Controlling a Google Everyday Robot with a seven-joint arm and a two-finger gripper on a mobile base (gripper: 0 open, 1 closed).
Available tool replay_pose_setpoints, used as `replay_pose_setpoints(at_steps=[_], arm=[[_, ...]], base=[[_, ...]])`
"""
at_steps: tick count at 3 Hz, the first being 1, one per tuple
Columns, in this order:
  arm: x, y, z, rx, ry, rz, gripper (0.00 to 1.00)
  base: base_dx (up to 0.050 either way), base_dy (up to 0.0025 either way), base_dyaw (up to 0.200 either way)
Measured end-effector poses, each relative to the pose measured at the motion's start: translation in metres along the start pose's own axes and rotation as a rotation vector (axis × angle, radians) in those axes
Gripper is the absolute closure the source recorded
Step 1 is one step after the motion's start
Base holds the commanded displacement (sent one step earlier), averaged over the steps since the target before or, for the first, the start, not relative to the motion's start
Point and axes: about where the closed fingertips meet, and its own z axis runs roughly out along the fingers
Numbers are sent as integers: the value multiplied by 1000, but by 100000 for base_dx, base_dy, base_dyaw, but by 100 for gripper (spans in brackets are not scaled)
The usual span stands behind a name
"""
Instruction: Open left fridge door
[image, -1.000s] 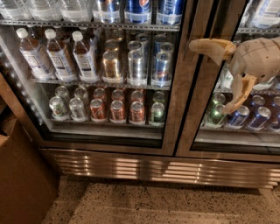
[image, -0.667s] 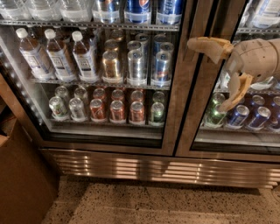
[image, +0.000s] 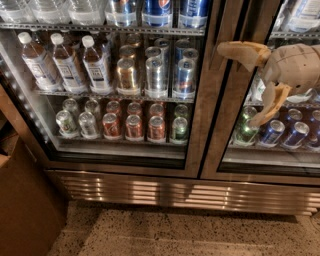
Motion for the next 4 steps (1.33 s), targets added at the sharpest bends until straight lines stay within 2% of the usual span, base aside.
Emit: replay_pose_setpoints(at_steps=[1,2,3,4], arm=[[-3,2,-16,63,13,-9,0],[-3,2,-16,63,13,-9,0],[-4,0,-14,91,5,-21,0],[-6,0,-7,144,-20,-71,0]], base=[[0,0,0],[0,0,0],[0,0,0],[0,0,0]])
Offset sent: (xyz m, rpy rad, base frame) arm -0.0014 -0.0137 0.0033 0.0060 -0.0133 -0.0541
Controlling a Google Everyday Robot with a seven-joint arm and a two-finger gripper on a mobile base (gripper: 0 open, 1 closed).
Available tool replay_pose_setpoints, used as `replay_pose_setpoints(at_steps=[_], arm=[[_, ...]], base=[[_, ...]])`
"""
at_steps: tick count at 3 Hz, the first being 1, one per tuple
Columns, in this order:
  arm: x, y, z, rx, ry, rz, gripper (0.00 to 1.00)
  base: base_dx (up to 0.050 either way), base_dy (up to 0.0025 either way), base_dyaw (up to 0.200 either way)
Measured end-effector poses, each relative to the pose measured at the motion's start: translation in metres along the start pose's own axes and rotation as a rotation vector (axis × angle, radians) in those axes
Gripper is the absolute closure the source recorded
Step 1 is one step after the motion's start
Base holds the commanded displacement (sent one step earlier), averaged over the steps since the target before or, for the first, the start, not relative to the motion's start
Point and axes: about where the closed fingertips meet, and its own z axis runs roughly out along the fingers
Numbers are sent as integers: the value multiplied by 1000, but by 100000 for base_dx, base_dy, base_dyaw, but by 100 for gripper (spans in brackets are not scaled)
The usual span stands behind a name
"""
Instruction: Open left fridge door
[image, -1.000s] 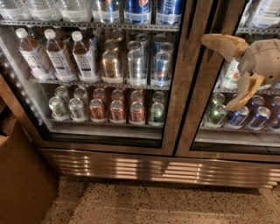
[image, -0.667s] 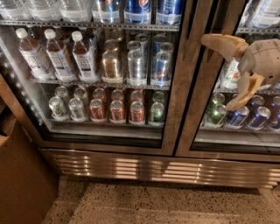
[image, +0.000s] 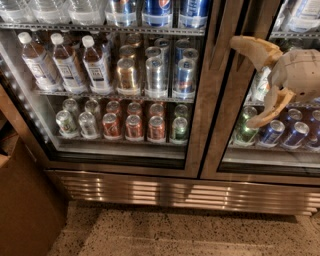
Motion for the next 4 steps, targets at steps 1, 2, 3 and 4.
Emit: replay_pose_setpoints(at_steps=[1,2,3,4], arm=[[0,0,0,0,0,0,0],[-8,-1,12,-32,6,-16,0],[-8,-1,12,-32,6,-16,0],[-8,-1,9,-44,22,-13,0]], base=[[0,0,0],[0,0,0],[0,0,0],[0,0,0]])
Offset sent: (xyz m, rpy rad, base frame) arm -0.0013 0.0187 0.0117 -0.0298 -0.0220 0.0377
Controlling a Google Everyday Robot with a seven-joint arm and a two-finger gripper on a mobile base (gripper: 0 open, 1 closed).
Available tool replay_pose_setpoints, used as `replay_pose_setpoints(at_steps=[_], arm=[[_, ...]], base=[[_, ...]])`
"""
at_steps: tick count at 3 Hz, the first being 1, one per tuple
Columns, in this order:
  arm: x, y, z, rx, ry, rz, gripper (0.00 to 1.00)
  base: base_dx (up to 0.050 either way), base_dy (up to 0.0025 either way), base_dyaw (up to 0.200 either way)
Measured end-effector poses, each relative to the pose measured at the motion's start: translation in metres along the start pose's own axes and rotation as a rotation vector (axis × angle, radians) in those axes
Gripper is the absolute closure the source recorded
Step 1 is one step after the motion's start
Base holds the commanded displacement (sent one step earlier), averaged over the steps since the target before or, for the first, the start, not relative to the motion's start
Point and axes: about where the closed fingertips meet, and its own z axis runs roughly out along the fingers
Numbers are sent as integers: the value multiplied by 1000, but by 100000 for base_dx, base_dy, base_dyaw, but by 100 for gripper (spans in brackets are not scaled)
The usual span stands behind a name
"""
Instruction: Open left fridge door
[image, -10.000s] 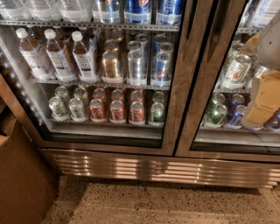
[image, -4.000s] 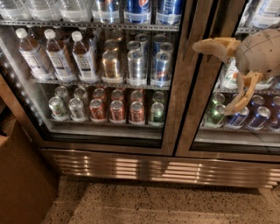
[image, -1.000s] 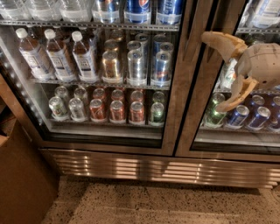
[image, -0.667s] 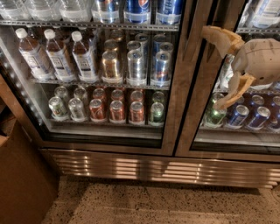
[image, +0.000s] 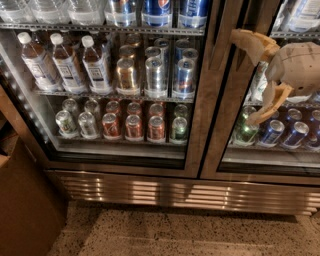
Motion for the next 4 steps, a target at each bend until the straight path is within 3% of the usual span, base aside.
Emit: replay_pose_setpoints(at_steps=[2,4], arm=[[0,0,-1,0,0,0,0],[3,7,-55,202,10,-18,0]], base=[[0,0,0],[0,0,0]])
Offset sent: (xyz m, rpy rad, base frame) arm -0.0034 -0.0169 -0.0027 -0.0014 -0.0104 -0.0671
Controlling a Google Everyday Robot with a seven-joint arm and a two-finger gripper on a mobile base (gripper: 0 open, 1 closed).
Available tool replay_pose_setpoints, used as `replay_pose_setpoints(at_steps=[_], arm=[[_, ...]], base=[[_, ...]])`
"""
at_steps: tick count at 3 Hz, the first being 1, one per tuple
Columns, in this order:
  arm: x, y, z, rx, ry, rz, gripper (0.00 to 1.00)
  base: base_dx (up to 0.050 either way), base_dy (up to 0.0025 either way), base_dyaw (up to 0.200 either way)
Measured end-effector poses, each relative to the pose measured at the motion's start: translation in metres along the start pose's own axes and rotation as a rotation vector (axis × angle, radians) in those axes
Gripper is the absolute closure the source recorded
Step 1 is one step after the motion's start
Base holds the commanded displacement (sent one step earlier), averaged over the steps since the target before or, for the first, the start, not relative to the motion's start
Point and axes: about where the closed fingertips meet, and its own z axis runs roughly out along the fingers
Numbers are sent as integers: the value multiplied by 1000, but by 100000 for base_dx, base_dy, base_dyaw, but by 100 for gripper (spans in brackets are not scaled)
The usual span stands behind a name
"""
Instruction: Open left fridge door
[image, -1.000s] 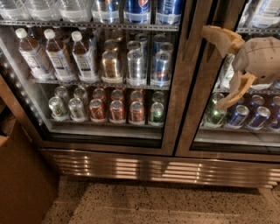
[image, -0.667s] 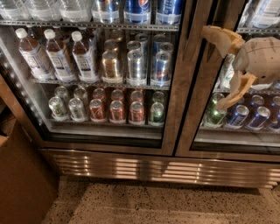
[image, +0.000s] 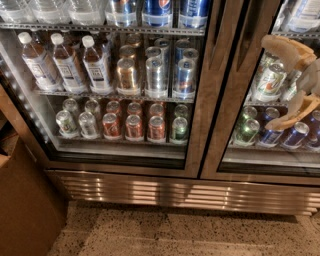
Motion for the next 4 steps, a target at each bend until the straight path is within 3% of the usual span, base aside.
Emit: replay_pose_setpoints(at_steps=[3,4], arm=[[0,4,17,-42,15,-3,0],[0,9,35,-91,34,-9,0]], base=[[0,0,0],[0,0,0]])
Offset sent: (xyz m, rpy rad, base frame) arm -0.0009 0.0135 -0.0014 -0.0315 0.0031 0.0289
